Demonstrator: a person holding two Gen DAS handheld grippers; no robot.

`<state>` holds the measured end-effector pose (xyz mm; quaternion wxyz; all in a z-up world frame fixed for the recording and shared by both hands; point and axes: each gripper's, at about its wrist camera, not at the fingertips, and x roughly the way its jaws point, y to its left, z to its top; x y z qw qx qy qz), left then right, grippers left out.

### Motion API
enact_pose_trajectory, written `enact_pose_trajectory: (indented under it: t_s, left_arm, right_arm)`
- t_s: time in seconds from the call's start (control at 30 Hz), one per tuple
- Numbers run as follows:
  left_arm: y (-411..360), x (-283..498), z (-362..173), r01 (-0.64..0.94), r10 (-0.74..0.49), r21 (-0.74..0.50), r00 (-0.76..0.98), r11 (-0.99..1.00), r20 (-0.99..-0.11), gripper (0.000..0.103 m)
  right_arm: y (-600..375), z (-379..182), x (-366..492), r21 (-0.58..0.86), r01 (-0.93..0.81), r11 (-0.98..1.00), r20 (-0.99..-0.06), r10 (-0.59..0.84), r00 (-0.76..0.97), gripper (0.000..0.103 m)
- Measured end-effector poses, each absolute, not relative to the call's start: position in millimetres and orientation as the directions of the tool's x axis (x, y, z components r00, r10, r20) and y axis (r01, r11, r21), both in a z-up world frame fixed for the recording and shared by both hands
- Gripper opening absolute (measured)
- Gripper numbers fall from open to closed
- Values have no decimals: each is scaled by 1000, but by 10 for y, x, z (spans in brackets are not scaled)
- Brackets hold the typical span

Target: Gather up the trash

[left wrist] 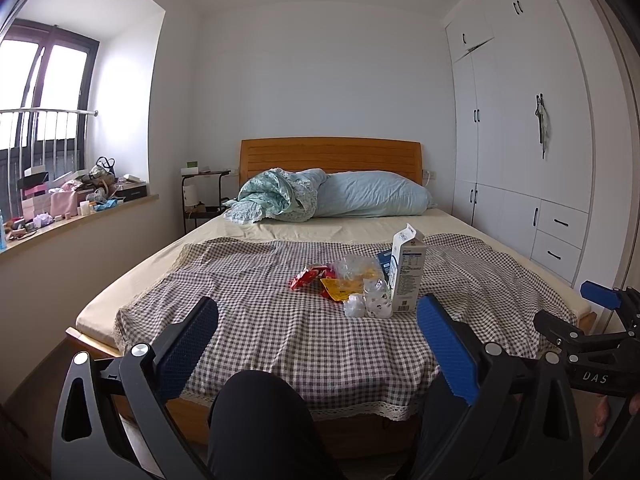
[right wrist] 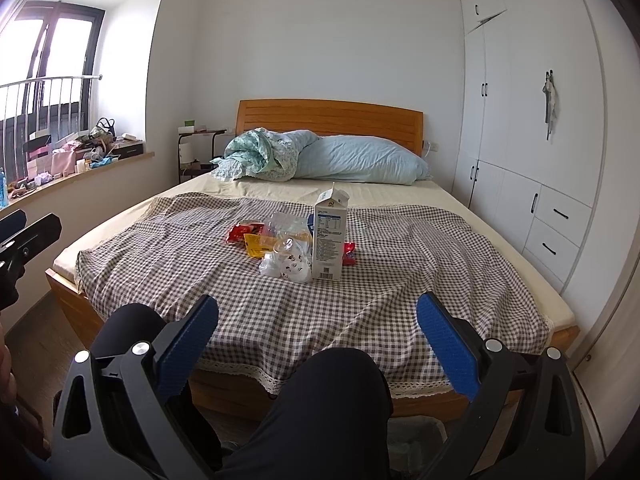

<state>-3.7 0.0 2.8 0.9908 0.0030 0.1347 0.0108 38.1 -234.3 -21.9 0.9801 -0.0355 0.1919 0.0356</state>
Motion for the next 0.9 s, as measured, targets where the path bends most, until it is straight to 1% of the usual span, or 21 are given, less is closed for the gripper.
enact_pose_trajectory:
  t_s: [0.43,0.67,0.9]
  left_arm:
    - [43,48,-10,-30,28,-1,958,1000,-286,96]
    - [111,223,-82,-38,31,-16,947,999,-319,96]
    - [127,578,-189,-37,44,27,940,999,-337,96]
  right_arm:
    - [-2345,-213,415,-47,-82,996,-380,58,923,95]
    - [-2378,-183,511,-46,-77,996,-380,54,923,95]
    - [-2402,-235,757,-55,-77,995,-391,49,919,95]
